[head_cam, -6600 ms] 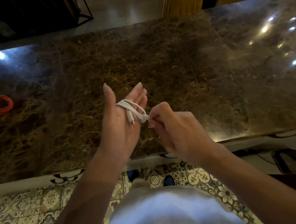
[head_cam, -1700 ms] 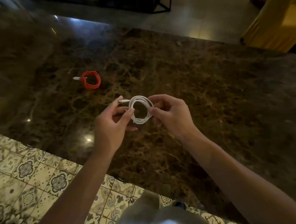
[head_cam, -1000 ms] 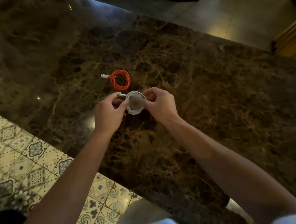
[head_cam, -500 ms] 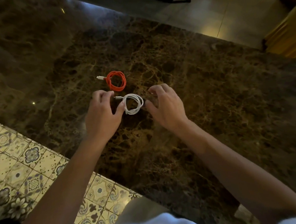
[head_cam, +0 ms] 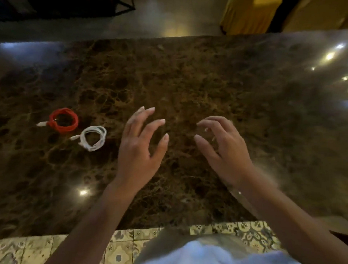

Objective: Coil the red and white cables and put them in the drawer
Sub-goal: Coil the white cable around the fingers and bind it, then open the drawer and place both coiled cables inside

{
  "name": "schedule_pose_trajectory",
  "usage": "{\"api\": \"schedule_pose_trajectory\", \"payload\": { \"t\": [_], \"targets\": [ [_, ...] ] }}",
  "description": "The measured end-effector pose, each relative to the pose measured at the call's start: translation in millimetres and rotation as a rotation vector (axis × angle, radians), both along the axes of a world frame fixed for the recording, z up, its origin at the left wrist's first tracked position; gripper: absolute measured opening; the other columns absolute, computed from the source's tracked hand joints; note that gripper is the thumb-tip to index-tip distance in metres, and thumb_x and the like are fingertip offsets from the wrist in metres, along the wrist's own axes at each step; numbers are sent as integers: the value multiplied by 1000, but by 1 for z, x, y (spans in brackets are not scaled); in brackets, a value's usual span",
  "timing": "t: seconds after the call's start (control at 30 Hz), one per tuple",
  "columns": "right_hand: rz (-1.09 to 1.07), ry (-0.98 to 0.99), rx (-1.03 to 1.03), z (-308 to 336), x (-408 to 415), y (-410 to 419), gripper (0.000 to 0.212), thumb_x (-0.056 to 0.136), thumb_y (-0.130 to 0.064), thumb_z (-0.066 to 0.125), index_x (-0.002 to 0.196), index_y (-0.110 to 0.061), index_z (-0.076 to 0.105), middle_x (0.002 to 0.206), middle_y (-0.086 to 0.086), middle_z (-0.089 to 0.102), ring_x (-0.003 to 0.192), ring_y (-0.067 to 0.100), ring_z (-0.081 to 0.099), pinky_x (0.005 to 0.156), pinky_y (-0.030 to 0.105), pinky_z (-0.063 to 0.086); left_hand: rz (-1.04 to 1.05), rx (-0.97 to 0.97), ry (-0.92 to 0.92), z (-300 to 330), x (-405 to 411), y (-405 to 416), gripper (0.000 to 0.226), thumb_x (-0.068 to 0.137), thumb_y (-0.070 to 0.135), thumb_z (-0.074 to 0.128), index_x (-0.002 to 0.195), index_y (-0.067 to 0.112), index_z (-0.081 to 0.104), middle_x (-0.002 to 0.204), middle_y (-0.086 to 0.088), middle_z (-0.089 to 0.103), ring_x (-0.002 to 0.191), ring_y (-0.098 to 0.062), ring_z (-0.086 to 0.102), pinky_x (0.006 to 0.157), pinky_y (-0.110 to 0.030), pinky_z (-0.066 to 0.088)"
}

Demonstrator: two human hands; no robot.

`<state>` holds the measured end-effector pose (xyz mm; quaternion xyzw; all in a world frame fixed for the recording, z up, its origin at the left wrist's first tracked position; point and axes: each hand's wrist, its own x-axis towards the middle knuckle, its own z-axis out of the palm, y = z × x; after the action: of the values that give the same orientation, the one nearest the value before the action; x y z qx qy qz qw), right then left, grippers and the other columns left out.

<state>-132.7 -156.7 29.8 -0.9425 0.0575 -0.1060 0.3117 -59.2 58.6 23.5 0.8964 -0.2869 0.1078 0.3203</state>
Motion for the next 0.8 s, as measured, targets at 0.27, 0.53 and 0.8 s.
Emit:
{"api": "schedule_pose_trajectory", "payload": {
  "t": [0.27,0.53,0.8],
  "targets": [
    [-337,-44,96,-13,-133,-68,45,101,-52,49,132,-24,62,121,-11,57,93,2,58,77,19,47,-255,45,49,-15,-73,-95,55,103,44,52,148,13,56,166,-8,39,161,-28,23,125,-54,33],
    [-502,-2,238,-44,-257,-126,43,101,-52,51,131,-23,62,112,-9,59,78,4,60,70,27,53,-298,193,-35,-50,-146,-158,61,103,50,47,155,16,48,172,-12,25,163,-35,10,128,-61,18],
    [-541,301,512,-106,-311,-151,62,103,-54,52,153,-18,44,153,4,47,130,20,54,108,42,48,-216,440,-38,-69,-167,-168,73,101,69,31,159,27,40,175,-12,16,163,-36,2,128,-64,8]
  ]
}}
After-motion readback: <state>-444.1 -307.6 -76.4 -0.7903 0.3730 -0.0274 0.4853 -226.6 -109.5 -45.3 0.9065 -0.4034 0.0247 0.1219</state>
